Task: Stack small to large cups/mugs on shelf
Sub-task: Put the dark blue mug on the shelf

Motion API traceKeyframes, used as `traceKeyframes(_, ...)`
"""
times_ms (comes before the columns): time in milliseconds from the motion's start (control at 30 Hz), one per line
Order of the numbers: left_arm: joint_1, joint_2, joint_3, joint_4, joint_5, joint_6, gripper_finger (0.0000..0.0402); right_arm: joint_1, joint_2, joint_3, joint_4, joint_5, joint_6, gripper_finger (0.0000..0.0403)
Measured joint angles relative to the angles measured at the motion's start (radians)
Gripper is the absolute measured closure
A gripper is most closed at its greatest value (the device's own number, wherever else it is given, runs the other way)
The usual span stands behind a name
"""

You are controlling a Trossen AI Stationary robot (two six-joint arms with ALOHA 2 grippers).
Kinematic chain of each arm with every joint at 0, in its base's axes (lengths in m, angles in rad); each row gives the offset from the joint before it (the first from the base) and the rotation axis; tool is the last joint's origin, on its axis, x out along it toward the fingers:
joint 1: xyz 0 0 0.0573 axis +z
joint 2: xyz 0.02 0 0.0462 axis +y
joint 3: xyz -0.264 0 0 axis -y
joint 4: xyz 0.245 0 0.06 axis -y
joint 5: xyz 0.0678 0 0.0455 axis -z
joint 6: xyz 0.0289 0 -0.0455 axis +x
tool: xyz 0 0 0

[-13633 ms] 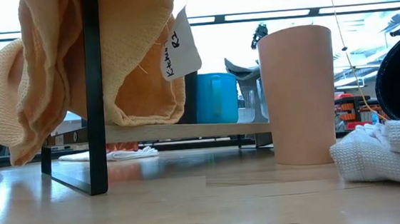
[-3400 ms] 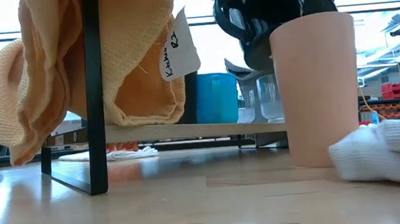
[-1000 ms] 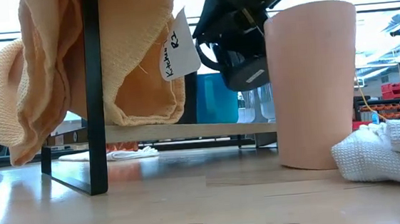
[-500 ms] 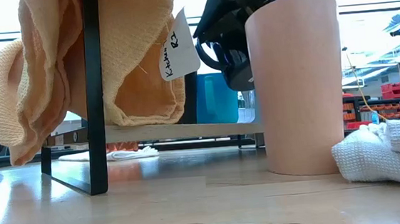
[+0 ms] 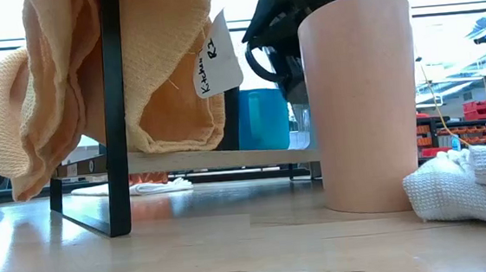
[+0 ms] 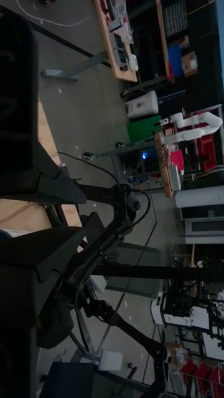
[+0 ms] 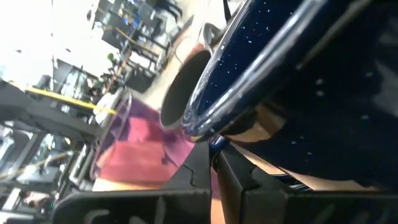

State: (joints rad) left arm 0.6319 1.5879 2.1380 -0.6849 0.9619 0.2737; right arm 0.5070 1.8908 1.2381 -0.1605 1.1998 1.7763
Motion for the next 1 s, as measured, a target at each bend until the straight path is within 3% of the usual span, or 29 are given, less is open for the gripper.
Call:
traceKeyframes(467, 0.000, 0.000, 0.000, 0.007, 0.000, 0.000, 0.0323, 0.013, 0.078, 0.000, 0.064, 0.071, 0.064, 0.0395)
traceKeyframes(1000, 0.000, 0.000, 0.000, 0.009, 0.000, 0.000, 0.0322, 0.000, 0.105, 0.000, 0.079, 0.022, 0.076, 0.0395)
